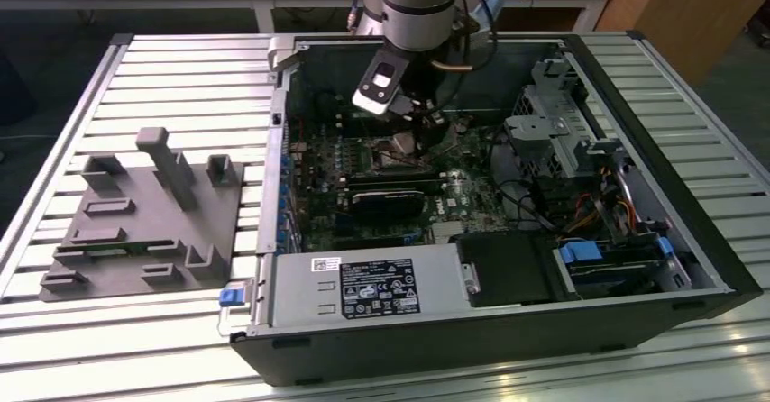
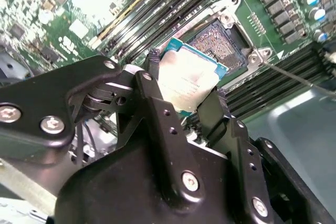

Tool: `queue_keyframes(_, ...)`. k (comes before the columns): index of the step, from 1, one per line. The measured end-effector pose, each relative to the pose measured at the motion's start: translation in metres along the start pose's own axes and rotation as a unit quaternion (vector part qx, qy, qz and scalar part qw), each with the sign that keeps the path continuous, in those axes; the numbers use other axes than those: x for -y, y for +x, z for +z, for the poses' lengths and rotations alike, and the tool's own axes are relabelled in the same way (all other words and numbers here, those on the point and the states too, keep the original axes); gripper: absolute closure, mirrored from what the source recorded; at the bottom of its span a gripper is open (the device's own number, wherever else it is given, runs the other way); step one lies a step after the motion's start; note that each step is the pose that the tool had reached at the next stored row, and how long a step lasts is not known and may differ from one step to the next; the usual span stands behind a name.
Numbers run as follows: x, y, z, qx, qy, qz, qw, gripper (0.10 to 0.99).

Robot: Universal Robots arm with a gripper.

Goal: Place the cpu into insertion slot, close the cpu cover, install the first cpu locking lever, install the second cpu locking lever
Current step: 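Place the cpu into insertion slot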

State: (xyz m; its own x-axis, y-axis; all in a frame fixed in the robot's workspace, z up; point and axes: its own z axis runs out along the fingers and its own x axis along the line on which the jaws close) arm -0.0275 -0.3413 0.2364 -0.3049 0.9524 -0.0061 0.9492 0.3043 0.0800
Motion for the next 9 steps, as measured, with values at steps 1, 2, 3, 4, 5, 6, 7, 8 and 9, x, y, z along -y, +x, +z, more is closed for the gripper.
queue_keyframes(1, 0.0000, 0.0000, 0.0002, 0.0007, 0.0001, 0.009, 1.0000, 0.545)
queue_keyframes(2, 0.0000, 0.0000, 0.0004, 0.0014, 0.0001, 0.018, 0.9998, 0.545)
queue_keyframes(3, 0.0001, 0.0000, 0.0006, 0.0022, 0.0002, 0.027, 0.9996, 0.545)
queue_keyframes(4, 0.0001, 0.0000, 0.0008, 0.0029, 0.0002, 0.036, 0.9994, 0.545)
queue_keyframes(5, 0.0001, 0.0000, 0.0010, 0.0036, 0.0003, 0.045, 0.9990, 0.545)
queue_keyframes(6, 0.0001, 0.0000, 0.0012, 0.0044, 0.0003, 0.055, 0.9985, 0.545)
queue_keyframes(7, 0.0001, 0.0000, 0.0015, 0.0051, 0.0004, 0.063, 0.9980, 0.545)
queue_keyframes(8, 0.0001, 0.0000, 0.0017, 0.0058, 0.0004, 0.072, 0.9974, 0.545)
queue_keyframes(9, 0.0002, 0.0000, 0.0019, 0.0065, 0.0005, 0.081, 0.9967, 0.545)
